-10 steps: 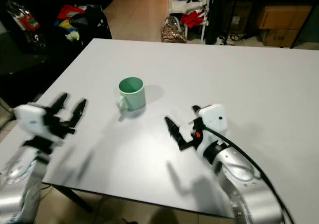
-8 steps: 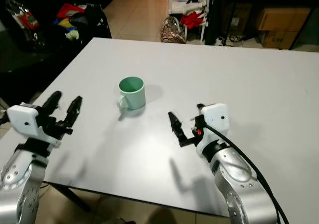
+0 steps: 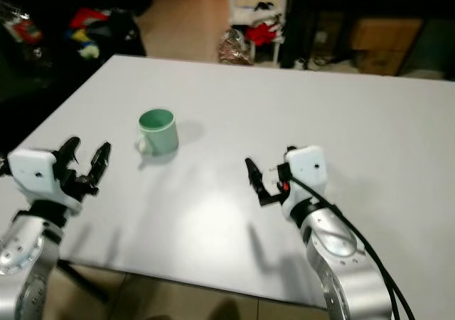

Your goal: Setting the table

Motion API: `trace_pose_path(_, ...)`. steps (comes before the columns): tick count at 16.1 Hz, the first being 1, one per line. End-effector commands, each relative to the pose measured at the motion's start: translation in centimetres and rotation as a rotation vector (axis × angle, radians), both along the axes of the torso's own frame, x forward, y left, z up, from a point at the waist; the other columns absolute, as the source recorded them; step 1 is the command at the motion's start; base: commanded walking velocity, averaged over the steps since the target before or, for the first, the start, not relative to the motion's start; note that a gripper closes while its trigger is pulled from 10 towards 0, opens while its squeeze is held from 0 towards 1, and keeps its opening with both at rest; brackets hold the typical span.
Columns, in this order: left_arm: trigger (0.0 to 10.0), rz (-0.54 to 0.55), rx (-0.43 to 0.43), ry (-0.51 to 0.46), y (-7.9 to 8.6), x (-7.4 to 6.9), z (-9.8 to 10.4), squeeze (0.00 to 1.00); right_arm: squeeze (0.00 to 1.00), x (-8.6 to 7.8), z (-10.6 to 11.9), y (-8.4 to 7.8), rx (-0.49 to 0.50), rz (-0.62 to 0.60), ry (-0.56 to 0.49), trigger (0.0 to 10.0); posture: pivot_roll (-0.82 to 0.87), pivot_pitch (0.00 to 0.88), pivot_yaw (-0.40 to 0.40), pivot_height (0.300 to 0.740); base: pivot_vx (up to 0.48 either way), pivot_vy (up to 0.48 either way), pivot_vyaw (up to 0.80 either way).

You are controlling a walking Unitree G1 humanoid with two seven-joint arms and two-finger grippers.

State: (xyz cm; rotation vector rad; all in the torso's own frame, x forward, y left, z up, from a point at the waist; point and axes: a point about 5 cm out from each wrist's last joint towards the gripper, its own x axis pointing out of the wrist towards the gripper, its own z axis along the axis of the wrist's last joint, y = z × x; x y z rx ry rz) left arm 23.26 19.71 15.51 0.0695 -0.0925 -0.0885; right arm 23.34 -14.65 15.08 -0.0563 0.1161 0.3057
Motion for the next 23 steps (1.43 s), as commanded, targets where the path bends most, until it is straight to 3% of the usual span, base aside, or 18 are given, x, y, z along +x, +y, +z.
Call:
trace_pose_path(1, 10.0, 0.025, 0.009, 0.026, 0.4, -0.1, -0.2, 0.0, 0.0, 0.0, 0.1, 0.4, 0.0, 0.01, -0.009, 10.0, 0.0, 0.0, 0.071, 0.74, 0.0, 0.0, 0.8)
trace_pose_path(5, 10.0, -0.002, 0.05, 0.042, -0.3, 0.2, 0.3, 0.0, 0.0, 0.0, 0.3, 0.4, 0.015, 0.013, -0.015, 10.0, 0.01, 0.0, 0.083, 0.74, 0.0, 0.0, 0.8)
trace_pose_path(11, 10.0, 0.062, 0.009, 0.084, -0.3, 0.0, -0.1, 0.0, 0.0, 0.4, 0.6, 0.3, 0.005, 0.024, -0.029, 10.0, 0.02, 0.0, 0.049, 0.74, 0.0, 0.0, 0.8)
trace_pose_path(19, 10.0, 0.069, 0.086, 0.115, -0.3, -0.4, -0.4, 0.0, 0.0, 1.0, 1.0, 0.9, 0.011, 0.096, -0.025, 10.0, 0.02, 0.0, 0.009, 0.74, 0.0, 0.0, 0.8)
trace_pose_path(23, 10.0, 0.074, 0.095, 0.125, 0.0, -0.2, -0.4, 0.0, 0.0, 1.4, 0.8, 0.7, 0.008, 0.069, -0.047, 10.0, 0.03, 0.0, 0.035, 0.74, 0.0, 0.0, 0.8)
